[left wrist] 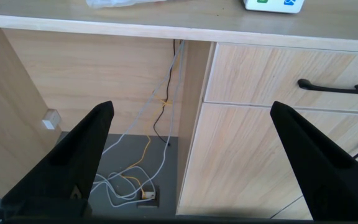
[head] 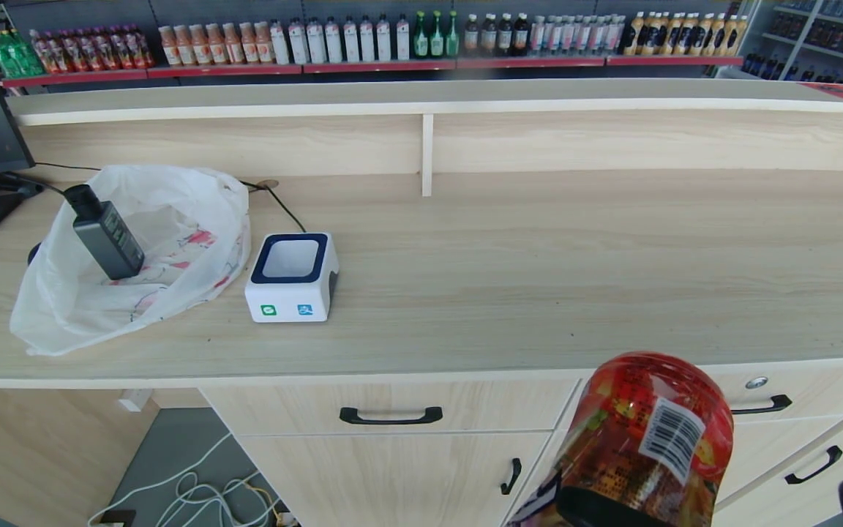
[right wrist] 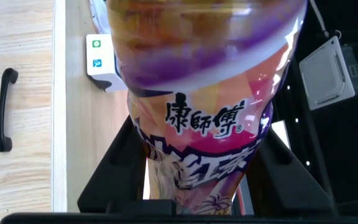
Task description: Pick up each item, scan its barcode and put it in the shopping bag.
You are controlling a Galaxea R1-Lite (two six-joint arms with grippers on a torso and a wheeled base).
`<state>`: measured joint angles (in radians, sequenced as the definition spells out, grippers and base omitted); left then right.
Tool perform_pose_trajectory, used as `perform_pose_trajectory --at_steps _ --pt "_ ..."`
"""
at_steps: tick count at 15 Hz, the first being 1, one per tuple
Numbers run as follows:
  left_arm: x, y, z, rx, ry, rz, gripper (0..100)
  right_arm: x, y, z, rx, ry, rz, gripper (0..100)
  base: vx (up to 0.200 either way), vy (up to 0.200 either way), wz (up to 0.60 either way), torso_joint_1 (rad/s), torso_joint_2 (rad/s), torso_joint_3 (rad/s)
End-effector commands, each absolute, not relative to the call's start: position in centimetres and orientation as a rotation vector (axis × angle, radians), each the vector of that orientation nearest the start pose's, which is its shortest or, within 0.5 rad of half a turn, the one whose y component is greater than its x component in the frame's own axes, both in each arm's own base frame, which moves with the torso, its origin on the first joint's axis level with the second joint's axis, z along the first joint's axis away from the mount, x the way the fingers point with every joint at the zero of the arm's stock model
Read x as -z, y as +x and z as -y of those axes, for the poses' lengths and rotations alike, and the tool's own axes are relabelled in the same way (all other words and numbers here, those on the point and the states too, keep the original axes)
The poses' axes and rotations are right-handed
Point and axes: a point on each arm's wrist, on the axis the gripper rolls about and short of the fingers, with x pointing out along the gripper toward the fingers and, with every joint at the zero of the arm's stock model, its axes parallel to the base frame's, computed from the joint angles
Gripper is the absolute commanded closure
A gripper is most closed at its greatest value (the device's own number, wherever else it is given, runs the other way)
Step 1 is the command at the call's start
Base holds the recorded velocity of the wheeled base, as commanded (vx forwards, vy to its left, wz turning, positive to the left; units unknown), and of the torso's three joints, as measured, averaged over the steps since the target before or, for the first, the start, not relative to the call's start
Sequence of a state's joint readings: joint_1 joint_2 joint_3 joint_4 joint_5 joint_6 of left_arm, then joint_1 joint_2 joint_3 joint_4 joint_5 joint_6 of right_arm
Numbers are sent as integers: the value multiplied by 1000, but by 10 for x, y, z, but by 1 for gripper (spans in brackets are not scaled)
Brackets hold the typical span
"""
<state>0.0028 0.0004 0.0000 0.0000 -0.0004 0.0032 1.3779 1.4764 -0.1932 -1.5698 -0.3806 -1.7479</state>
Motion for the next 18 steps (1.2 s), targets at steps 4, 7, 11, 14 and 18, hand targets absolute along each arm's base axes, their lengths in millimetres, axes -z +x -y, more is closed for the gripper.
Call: perform_pose_trajectory --at_steps 4,7,11,14,18 --pt "-75 -23 0 -2 3 0 0 -178 45 -184 -567 -1312 926 100 0 0 0 0 0 0" --pt "-75 -23 0 -3 3 0 0 -178 47 -183 -534 -1294 848 100 0 0 0 0 0 0" --pt "-75 -23 0 -3 3 0 0 -172 48 -181 -607 -1101 720 100 0 0 0 0 0 0" --pt "-75 -23 0 -2 3 0 0 -168 50 -180 -617 -1010 639 100 0 0 0 0 0 0" --pt "-75 -23 0 -3 3 0 0 -165 56 -184 -641 -883 558 100 0 0 0 0 0 0"
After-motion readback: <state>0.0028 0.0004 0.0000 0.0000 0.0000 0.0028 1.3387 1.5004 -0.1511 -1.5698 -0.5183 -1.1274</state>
